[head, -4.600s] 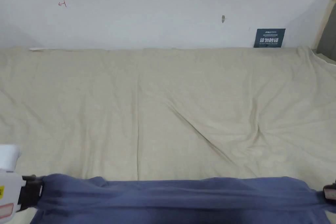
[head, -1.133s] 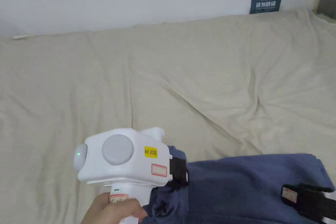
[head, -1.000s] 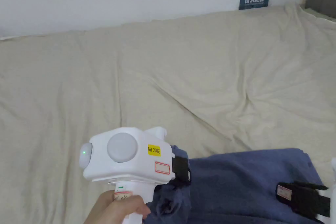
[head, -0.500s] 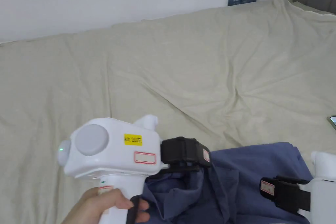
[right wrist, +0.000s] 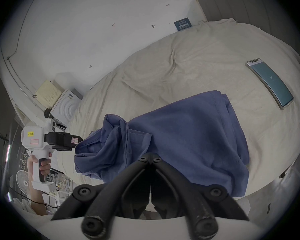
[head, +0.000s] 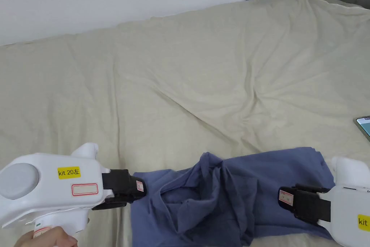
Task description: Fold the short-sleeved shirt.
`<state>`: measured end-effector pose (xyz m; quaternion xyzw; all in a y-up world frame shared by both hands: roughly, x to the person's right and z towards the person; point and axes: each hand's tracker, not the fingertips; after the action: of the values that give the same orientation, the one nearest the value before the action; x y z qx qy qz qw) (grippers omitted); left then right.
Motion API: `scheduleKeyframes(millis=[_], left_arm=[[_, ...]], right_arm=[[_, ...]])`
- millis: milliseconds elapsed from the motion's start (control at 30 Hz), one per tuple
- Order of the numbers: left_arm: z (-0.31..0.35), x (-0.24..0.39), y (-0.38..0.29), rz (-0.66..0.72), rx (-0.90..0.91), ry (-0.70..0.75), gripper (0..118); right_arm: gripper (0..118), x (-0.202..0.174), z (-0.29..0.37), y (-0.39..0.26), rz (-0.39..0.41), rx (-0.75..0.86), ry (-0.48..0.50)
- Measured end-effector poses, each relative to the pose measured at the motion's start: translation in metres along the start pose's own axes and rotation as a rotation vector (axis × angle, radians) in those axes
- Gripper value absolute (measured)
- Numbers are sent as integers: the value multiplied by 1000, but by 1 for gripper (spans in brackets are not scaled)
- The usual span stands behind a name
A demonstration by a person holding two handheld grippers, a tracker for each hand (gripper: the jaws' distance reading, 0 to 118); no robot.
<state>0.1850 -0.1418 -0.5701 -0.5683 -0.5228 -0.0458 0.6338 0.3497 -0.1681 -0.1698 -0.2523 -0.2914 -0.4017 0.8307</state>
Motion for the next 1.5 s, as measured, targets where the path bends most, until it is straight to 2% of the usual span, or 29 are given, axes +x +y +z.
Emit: scheduleKeyframes(millis=[200, 367, 467, 600, 733, 900, 1000, 1100, 1300, 1400, 1500], left_arm=[[-18, 21, -4, -65, -58, -6, 8], [-59, 40, -6, -115, -163, -29, 8], [-89, 56, -8, -127, -242, -97, 8], [-109, 77, -8, -191, -253, -26, 8], [-107, 90, -9, -163, -285, -163, 8], [-88, 92, -12, -177, -276, -229, 8], [-60, 79, -9, -173, -234, -257, 8], [-28, 55, -4, -170, -148, -199, 8], [15, -22, -6, 41, -25, -162, 8], [25, -49, -12, 107, 18, -221, 8], [16, -57, -16, 128, -22, -227, 8]], right_arm=[[0, 3, -3, 2, -9, -3, 8], [0, 9, -4, 0, -23, -6, 9], [0, 16, -3, 2, -63, 0, 40], [0, 19, 0, 4, -70, 6, 27], [0, 19, 0, 6, -70, 10, 34], [0, 12, 1, 3, -55, 6, 37], [0, 6, 2, 3, -24, 2, 18], [0, 3, 3, 4, -21, 7, 19], [0, -8, -1, 3, -8, 7, 15], [0, -14, -3, 3, 1, -1, 17], [0, -20, -6, 3, 14, -9, 11]])
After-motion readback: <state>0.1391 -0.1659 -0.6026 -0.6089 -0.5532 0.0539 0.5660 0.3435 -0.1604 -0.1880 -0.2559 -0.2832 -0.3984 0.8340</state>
